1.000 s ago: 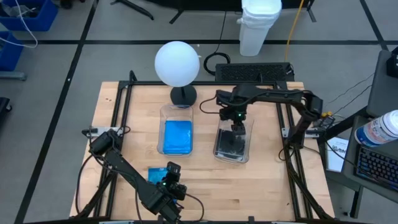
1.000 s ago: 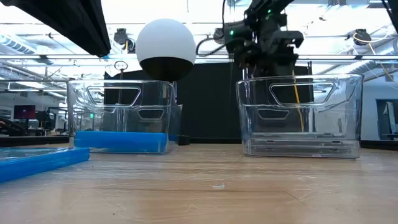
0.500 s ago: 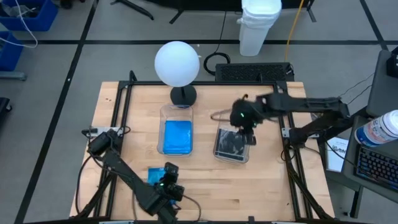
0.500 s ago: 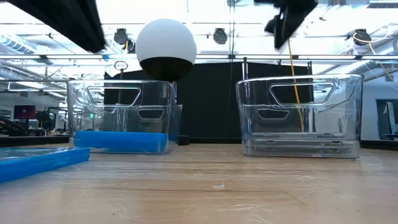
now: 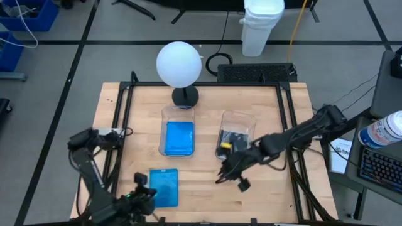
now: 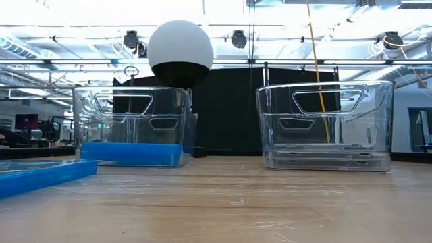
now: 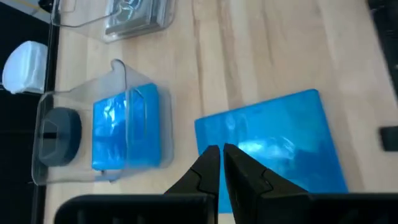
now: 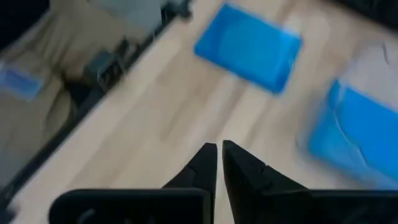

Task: Pick & place jewel cases by type
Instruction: Adjust the right transparent bin

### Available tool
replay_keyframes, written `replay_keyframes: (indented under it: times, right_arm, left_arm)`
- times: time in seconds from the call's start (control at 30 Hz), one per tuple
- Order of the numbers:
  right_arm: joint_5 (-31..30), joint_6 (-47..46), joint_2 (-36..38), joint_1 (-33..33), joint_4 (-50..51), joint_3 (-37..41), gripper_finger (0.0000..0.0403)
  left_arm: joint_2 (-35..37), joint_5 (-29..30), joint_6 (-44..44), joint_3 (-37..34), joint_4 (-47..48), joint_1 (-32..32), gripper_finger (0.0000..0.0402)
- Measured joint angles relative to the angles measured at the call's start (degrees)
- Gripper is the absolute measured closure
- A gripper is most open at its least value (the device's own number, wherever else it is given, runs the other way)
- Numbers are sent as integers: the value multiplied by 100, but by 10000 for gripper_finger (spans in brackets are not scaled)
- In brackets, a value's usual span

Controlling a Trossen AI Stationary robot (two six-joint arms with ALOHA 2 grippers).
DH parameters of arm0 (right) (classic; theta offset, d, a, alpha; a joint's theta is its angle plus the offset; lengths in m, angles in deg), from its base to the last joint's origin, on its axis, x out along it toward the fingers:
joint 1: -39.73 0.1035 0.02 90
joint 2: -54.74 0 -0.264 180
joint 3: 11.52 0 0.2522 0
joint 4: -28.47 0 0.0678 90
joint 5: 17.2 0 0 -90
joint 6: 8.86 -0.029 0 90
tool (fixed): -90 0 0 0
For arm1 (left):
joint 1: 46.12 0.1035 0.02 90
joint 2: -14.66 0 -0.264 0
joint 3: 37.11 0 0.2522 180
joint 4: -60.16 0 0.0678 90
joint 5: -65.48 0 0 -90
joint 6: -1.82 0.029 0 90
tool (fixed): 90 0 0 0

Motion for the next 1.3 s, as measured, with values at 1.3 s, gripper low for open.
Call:
replay_keyframes:
  times: [1.3]
  right_arm:
    - [-1179, -693, -2898, 605, -6344, 898, 403]
  left_arm:
    - [558, -213, -1937, -3416, -3436, -936, 336]
